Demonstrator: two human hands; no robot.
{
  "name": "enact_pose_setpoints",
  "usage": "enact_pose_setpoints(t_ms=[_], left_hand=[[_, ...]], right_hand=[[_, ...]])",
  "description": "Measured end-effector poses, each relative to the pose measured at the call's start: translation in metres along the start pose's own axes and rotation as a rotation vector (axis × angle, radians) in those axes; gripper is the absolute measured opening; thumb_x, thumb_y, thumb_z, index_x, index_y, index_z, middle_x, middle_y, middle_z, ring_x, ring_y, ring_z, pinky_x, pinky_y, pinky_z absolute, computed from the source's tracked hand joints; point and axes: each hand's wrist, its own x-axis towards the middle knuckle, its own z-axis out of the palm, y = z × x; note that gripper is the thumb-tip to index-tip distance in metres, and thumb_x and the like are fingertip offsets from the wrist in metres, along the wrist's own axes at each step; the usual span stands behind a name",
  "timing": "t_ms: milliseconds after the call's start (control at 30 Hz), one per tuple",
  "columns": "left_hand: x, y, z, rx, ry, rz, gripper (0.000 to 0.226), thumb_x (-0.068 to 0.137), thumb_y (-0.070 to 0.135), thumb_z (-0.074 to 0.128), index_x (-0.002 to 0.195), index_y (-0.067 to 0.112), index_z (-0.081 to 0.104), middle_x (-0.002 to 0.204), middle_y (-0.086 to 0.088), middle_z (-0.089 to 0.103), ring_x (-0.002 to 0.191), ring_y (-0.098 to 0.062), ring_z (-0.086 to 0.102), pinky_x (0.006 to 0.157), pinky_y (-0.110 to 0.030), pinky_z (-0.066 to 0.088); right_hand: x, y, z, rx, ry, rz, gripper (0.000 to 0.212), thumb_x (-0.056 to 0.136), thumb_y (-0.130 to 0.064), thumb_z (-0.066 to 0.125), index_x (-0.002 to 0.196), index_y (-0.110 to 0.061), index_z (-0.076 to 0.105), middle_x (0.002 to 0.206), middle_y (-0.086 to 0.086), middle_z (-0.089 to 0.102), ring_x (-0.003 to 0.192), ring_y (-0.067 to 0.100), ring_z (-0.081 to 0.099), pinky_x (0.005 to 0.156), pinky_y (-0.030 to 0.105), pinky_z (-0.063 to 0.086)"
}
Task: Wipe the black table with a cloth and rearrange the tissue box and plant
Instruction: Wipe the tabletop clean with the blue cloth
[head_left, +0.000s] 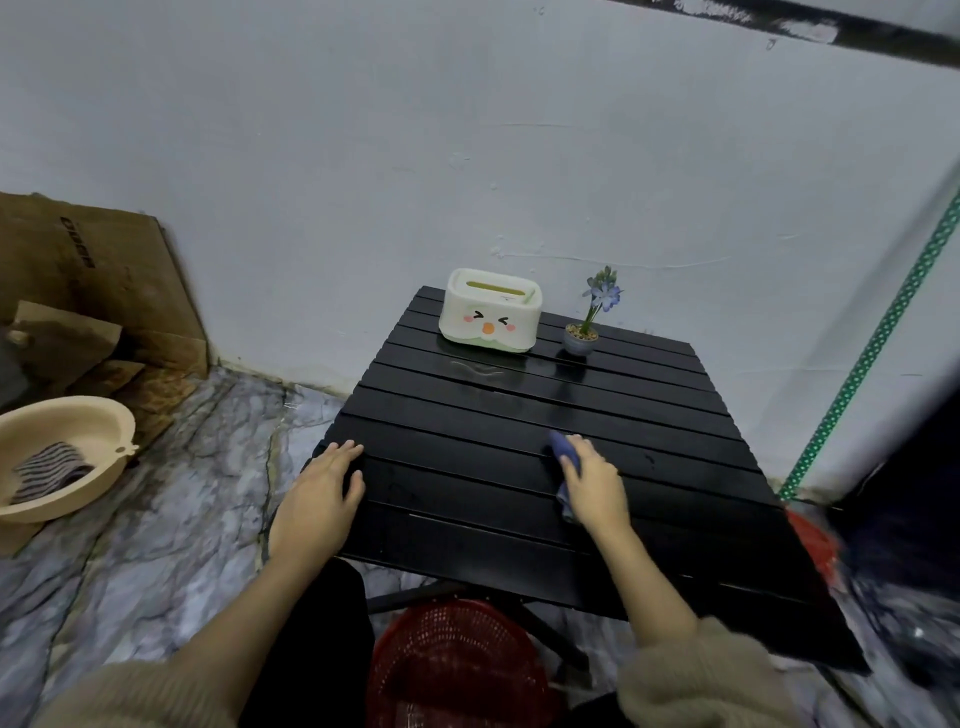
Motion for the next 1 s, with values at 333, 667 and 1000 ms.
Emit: enact_pose_setpoints(t_ms=[333,667,1000], left_hand=[[0.003,-0.005,0.001,0.024,-0.029,0.022,0.037,0.092,0.017,0.044,0.129,0.015,0.047,0.143,-0.006,0.045,0.138,-0.020,0.032,0.110,-0.044,0.034],[0.001,0.000,0.001,0.033,-0.022,0.014,0.038,0.093,0.017,0.043,0.130,0.011,0.046,0.142,-0.010,0.046,0.137,-0.023,0.033,0.108,-0.047,0.035],[0.002,-0.002,0.000,0.052,-0.044,0.020,0.037,0.092,0.016,0.043,0.129,0.011,0.047,0.142,-0.010,0.046,0.137,-0.024,0.034,0.109,-0.046,0.034]], right_hand=[[-0.104,0.042,-0.032,0.053,-0.114,-0.190,0.042,0.093,-0.017,0.048,0.135,-0.019,0.041,0.138,-0.016,0.030,0.132,0.004,0.028,0.112,0.027,0.027],[-0.005,0.093,-0.065,-0.061,0.091,0.201,0.039,0.091,-0.014,0.047,0.130,-0.006,0.043,0.136,0.021,0.048,0.116,0.040,0.051,0.094,0.042,0.043],[-0.059,-0.002,0.001,0.066,-0.357,-0.405,0.043,0.093,-0.013,0.047,0.135,-0.015,0.039,0.147,0.002,0.037,0.137,0.012,0.027,0.114,0.028,0.019]])
